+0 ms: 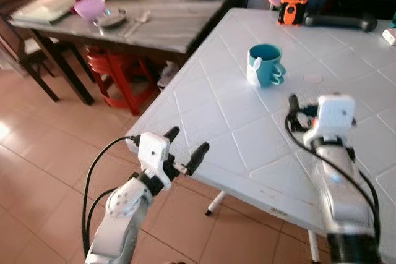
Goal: Setting the table
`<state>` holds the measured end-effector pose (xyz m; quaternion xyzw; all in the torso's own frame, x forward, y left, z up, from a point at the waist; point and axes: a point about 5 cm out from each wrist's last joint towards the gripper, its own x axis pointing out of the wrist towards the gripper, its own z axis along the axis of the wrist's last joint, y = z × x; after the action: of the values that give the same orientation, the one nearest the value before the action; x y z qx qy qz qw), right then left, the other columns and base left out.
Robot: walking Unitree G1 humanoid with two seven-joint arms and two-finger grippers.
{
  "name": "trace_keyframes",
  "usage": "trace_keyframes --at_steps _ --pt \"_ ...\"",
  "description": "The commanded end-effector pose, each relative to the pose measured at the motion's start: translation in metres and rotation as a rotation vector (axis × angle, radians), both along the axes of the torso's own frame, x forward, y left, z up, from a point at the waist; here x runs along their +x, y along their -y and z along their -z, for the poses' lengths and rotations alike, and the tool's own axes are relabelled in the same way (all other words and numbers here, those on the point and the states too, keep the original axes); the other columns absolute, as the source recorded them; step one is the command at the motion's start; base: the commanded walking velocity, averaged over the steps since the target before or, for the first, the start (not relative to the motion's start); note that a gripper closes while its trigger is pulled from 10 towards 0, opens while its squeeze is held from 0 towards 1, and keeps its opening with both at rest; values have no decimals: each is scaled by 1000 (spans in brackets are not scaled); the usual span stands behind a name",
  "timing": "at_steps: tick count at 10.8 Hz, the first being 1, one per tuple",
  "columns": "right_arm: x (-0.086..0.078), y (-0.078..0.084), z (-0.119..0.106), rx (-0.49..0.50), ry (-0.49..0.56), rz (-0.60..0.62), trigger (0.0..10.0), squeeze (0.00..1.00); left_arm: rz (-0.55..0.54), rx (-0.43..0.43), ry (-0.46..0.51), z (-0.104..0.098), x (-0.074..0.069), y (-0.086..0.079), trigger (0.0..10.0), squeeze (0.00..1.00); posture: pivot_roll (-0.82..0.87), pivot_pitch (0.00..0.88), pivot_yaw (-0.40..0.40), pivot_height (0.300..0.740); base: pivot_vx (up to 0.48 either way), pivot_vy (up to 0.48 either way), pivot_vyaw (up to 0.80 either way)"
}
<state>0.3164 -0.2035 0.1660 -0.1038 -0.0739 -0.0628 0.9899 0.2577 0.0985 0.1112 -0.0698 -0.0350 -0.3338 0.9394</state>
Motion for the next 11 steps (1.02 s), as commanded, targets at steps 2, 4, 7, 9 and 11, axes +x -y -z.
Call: trace_keyframes --at_steps 2,4,7,9,11 --pt "17 -1 -4 4 -22 -72 10000 0 51 12 -11 -2 -15 -4 10000 0 -68 232 127 740 0 0 0" --pt "28 -2 -9 9 -26 -128 10000 0 27 33 -18 -2 -24 -8 10000 0 -35 259 121 740 0 0 0" --pt "45 -8 -20 -11 -18 -211 10000 0 -20 40 -22 -4 -33 -15 10000 0 -5 286 100 740 0 0 0" --pt "57 -8 -33 -17 10 -239 10000 0 -34 39 -11 -6 -38 -16 10000 0 6 292 91 740 0 0 0" --pt "61 -12 -43 -25 48 -252 10000 0 -53 42 -8 -8 -34 -17 10000 0 9 286 88 740 0 0 0"
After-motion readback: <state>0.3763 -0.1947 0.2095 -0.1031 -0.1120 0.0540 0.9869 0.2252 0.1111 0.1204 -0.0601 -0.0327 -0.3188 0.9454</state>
